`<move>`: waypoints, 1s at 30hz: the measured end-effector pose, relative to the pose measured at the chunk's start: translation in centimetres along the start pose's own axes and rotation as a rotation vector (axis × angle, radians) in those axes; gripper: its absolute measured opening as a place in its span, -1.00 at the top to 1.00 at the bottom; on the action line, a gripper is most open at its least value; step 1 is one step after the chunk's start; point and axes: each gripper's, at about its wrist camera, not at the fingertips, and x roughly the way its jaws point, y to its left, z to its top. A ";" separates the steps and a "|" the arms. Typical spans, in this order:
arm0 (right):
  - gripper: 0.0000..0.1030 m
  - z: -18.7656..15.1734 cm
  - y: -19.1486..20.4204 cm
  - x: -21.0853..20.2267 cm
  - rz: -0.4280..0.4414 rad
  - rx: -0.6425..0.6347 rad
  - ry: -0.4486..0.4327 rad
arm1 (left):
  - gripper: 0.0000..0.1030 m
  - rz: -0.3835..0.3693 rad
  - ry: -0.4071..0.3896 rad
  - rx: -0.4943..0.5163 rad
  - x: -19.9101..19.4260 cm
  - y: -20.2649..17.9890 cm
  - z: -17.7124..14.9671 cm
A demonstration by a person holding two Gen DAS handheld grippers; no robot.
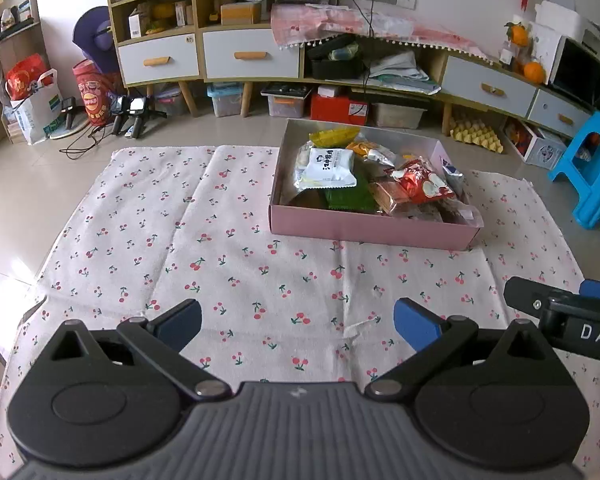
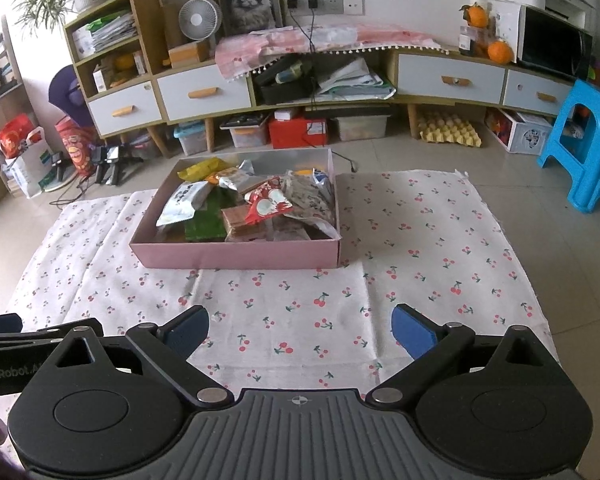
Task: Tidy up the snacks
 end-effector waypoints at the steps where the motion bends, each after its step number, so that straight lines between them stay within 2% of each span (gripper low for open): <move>1: -0.93 0.0 0.0 0.0 0.000 0.000 0.000 | -0.99 0.000 0.001 -0.001 0.0 0.0 0.1; 30: -0.93 -0.1 0.1 0.1 -0.003 -0.003 0.002 | -0.99 -0.001 0.028 0.026 0.3 -0.4 -0.2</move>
